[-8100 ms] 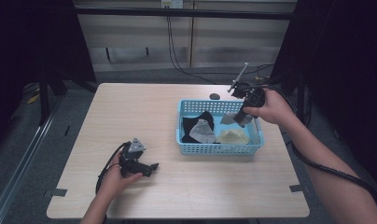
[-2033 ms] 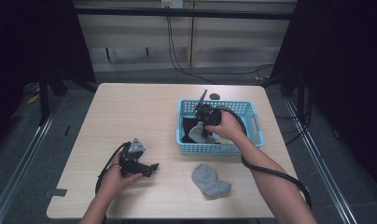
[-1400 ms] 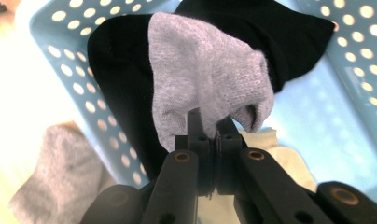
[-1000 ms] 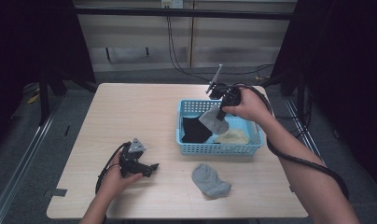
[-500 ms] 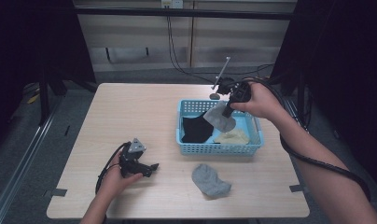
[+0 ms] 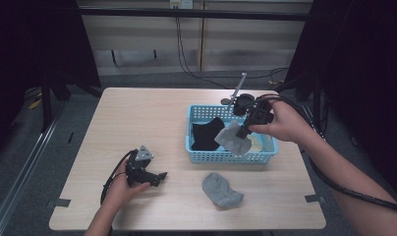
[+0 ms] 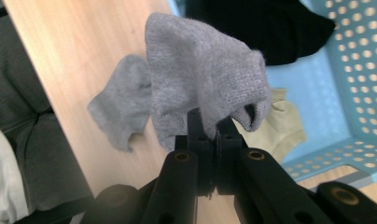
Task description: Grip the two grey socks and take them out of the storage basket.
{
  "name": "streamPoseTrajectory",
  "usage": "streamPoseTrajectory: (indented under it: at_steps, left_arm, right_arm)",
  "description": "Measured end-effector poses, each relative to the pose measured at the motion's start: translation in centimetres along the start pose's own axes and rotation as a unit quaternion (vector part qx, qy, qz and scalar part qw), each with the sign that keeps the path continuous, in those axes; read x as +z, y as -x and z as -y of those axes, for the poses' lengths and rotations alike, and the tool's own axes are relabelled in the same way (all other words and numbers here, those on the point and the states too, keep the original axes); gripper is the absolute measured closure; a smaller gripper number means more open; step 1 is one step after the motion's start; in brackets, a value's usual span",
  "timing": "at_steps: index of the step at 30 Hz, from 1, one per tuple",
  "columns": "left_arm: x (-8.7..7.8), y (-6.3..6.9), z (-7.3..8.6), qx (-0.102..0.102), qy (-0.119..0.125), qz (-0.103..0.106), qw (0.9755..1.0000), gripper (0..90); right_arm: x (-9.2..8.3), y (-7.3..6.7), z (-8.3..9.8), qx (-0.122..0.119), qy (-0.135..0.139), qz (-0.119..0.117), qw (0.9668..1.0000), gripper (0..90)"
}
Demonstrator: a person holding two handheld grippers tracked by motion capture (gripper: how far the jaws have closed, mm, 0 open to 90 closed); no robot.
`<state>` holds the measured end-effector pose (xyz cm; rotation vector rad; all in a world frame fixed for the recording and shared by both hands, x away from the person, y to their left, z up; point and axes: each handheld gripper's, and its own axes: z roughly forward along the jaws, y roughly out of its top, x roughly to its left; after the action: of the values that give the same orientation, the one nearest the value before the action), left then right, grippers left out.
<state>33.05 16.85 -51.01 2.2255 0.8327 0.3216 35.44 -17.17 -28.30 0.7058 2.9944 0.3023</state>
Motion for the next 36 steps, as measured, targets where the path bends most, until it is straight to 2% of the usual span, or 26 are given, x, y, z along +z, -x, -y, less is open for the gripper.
streamPoseTrajectory:
  at_steps: [10,21,23,29,36]
  left_arm:
    - [0.0,0.0,0.0,0.000,0.003,0.001,1.0000,5.9]
    - [0.0,0.1,0.0,-0.003,0.003,0.001,1.0000,5.9]
    - [0.0,0.0,0.0,0.004,-0.001,0.001,1.0000,5.9]
    - [0.0,0.0,0.0,0.004,-0.001,0.001,1.0000,5.9]
    - [0.0,0.0,0.0,0.004,-0.001,0.001,1.0000,5.9]
  right_arm:
    - [0.8,-3.1,0.3,-0.041,-0.008,-0.015,0.9990,88.0]
    - [3.5,-6.0,-0.4,-0.072,-0.014,-0.043,0.9963,87.5]
    - [4.1,-6.2,-0.6,-0.078,-0.015,-0.049,0.9956,87.5]
    - [6.1,-7.1,-1.1,-0.085,-0.020,-0.056,0.9946,86.9]
    - [8.4,-7.6,-1.6,-0.092,-0.031,-0.054,0.9938,86.0]
